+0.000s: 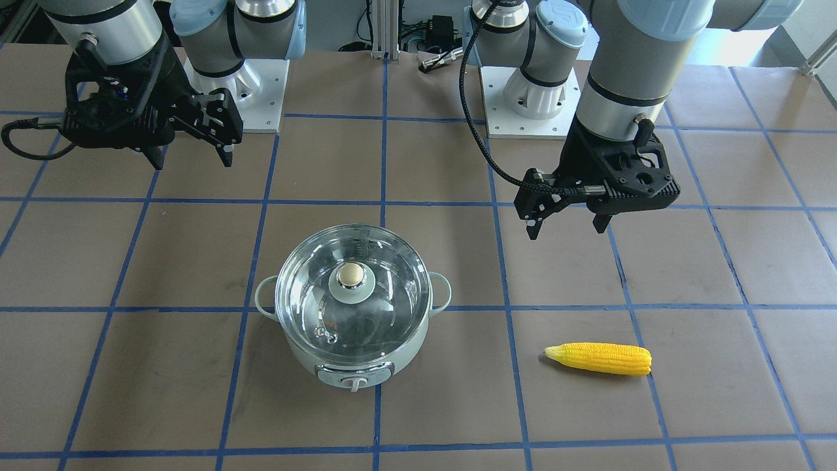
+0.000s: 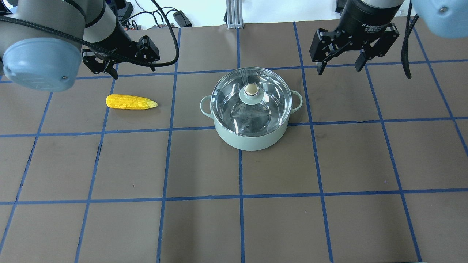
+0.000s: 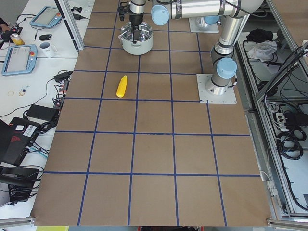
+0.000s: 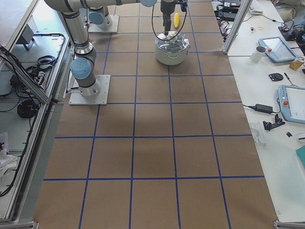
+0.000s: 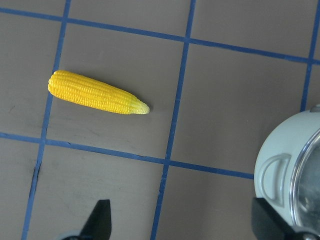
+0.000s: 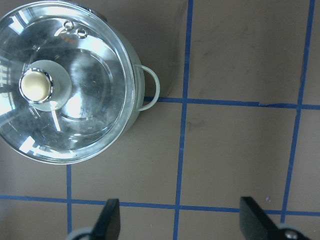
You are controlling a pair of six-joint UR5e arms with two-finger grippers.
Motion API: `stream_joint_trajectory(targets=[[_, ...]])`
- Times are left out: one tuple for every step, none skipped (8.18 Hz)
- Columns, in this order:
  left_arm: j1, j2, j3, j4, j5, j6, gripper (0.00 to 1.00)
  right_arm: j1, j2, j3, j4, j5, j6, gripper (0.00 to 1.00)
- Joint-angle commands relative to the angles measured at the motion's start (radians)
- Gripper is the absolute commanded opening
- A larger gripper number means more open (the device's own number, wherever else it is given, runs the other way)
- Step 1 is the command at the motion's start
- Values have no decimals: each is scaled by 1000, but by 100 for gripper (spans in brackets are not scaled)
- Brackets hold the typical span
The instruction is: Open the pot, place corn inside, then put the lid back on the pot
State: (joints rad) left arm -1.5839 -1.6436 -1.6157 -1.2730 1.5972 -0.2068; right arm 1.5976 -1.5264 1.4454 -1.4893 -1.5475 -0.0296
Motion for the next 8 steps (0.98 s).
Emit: stream_joint_trajectory(targets=[[33,-13,8,4,10,-429,100,77,99,-19,-127,14,107,86],[79,-22,0,4,7,-569,100,137,142,-19,-185,12,167,86],[128,-40,3,4,1,-650,100,171,182,-19,-222,13,244,86],[163,-66,5,4,4,-736,100,200,219,-19,-276,17,279,86],[185,-88,5,4,10,-771,100,209,259,-19,-308,52,327,86],[189,-106,3,4,10,-808,100,219,300,-17,-345,81,385,86],[190,-134,0,6,10,-891,100,234,325,-17,-377,81,407,86],[188,-163,0,10,10,-925,100,234,341,-16,-381,81,411,86]])
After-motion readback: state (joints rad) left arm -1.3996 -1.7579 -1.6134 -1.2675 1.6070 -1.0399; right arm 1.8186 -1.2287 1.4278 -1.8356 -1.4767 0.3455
